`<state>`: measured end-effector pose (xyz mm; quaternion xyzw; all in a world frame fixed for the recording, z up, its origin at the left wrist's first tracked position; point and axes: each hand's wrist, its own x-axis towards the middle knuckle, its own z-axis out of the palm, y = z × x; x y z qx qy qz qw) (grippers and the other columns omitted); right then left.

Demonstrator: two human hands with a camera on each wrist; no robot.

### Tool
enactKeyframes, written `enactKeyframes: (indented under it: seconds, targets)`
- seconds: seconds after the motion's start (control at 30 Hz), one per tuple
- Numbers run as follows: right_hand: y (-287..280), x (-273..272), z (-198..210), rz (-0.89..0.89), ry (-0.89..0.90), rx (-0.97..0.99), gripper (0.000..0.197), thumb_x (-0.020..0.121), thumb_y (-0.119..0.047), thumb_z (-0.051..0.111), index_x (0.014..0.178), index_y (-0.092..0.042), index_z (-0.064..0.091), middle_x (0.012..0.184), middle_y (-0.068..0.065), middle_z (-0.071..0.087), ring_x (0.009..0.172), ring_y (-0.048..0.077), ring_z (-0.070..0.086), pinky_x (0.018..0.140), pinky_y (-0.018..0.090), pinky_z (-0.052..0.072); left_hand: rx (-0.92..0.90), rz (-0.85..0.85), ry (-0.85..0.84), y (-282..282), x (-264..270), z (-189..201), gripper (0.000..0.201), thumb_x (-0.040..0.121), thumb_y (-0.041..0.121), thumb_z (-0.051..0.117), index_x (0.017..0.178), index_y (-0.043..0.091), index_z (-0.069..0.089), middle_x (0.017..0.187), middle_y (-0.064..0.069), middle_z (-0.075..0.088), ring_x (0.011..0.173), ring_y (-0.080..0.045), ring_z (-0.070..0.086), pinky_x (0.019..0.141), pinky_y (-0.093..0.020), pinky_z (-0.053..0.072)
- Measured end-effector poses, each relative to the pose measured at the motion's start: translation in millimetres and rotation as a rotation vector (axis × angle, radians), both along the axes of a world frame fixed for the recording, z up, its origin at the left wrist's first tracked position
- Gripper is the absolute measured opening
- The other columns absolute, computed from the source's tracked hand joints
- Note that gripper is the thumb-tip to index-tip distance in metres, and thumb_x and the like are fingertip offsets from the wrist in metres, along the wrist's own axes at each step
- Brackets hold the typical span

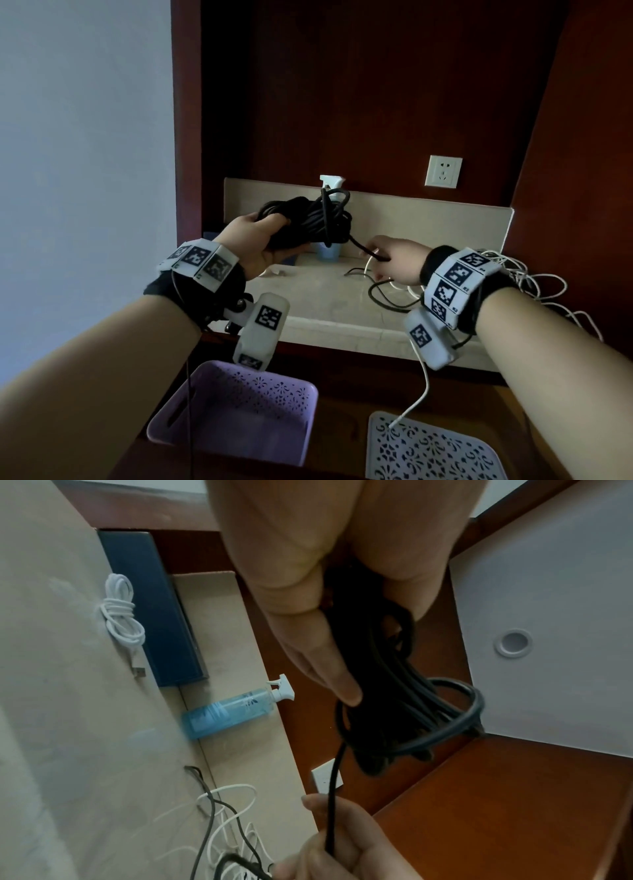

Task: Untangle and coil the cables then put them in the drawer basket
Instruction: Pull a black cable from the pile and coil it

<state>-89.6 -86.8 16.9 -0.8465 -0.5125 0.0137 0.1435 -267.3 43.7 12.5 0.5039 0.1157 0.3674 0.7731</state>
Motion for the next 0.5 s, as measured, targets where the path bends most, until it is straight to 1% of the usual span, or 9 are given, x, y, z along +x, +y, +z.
enactKeyframes:
  seconds: [0.07,0.1,0.17,0.23,0.3,0.4,0.43,0.47,0.5]
  targets:
    - [-4.3,-2.2,1.9,0.034,0.031,0.019,0.027,0.093,-0.014,0.048,0.120,-0.018,0.046,0.078,-0.001,0.062,0.073,0.014,0.060,0.059,0.022,0.043,-0.024,0.022,0.010,0.3,0.0,1.2,0.018,0.096,0.004,0.047,0.113,-0.002,0.049,0.094,-0.018,0.062,0.080,-0.028,0.065,0.054,-0.032,0.058]
    - [-6.0,-3.6,3.2,0.062,0.064,0.040,0.027,0.094,-0.017,0.048,0.121,-0.017,0.045,0.077,-0.001,0.062,0.070,0.013,0.060,0.063,0.023,0.045,-0.027,0.017,0.025,-0.3,-0.3,1.2,0.021,0.096,0.005,0.047,0.116,-0.002,0.049,0.094,-0.018,0.062,0.080,-0.027,0.065,0.052,-0.031,0.058]
    - [-8.1,-5.9,6.7,0.128,0.196,0.129,0.022,0.096,-0.023,0.046,0.118,-0.017,0.047,0.075,0.005,0.061,0.071,0.019,0.058,0.070,0.030,0.049,-0.010,-0.010,0.081,-2.7,-0.8,1.1,0.026,0.096,0.007,0.048,0.121,-0.002,0.048,0.097,-0.017,0.063,0.080,-0.026,0.065,0.051,-0.029,0.057]
    - [-8.2,-10.0,13.1,0.194,0.262,0.276,0.010,0.098,-0.027,0.042,0.100,-0.024,0.051,0.069,0.004,0.056,0.063,0.016,0.055,0.064,0.029,0.046,0.001,-0.057,0.133,-8.3,-2.0,1.5,0.028,0.096,0.008,0.048,0.122,-0.002,0.048,0.099,-0.017,0.063,0.082,-0.026,0.065,0.053,-0.029,0.058]
    - [-4.2,-11.5,23.8,0.228,0.204,0.449,0.017,0.098,-0.027,0.042,0.084,-0.029,0.052,0.068,-0.002,0.052,0.057,0.006,0.049,0.057,0.021,0.040,0.008,-0.118,0.147,-15.0,-3.5,1.8,0.026,0.095,0.006,0.048,0.119,-0.002,0.050,0.097,-0.017,0.063,0.078,-0.025,0.067,0.054,-0.030,0.059]
    - [9.0,-11.2,39.6,0.165,0.006,0.580,0.016,0.096,-0.026,0.048,0.082,-0.026,0.056,0.075,-0.013,0.055,0.069,-0.001,0.050,0.066,0.009,0.037,0.088,-0.240,0.160,-31.2,-9.0,3.3,0.017,0.093,0.003,0.048,0.108,0.002,0.055,0.086,-0.013,0.068,0.067,-0.019,0.071,0.053,-0.028,0.057]
    - [15.4,-10.1,41.5,0.133,-0.035,0.537,0.015,0.095,-0.028,0.049,0.083,-0.026,0.059,0.077,-0.012,0.059,0.073,0.003,0.054,0.071,0.012,0.040,0.136,-0.296,0.160,-39.9,-11.5,3.7,0.016,0.091,0.002,0.048,0.105,0.004,0.055,0.081,-0.010,0.069,0.065,-0.017,0.070,0.052,-0.027,0.056]
    - [19.2,-9.1,41.7,0.113,-0.044,0.465,0.017,0.095,-0.030,0.048,0.087,-0.024,0.062,0.081,-0.007,0.062,0.080,0.010,0.058,0.077,0.020,0.043,0.178,-0.353,0.148,-49.0,-13.5,4.5,0.016,0.087,0.002,0.049,0.102,0.005,0.056,0.075,-0.008,0.070,0.063,-0.016,0.070,0.051,-0.025,0.056]
    - [24.2,-7.3,38.0,0.112,0.032,0.418,0.020,0.096,-0.030,0.046,0.097,-0.021,0.064,0.089,-0.003,0.064,0.091,0.016,0.060,0.081,0.027,0.045,0.203,-0.399,0.124,-58.4,-15.2,5.8,0.016,0.084,0.004,0.049,0.098,0.005,0.056,0.070,-0.006,0.070,0.061,-0.015,0.069,0.049,-0.023,0.055]
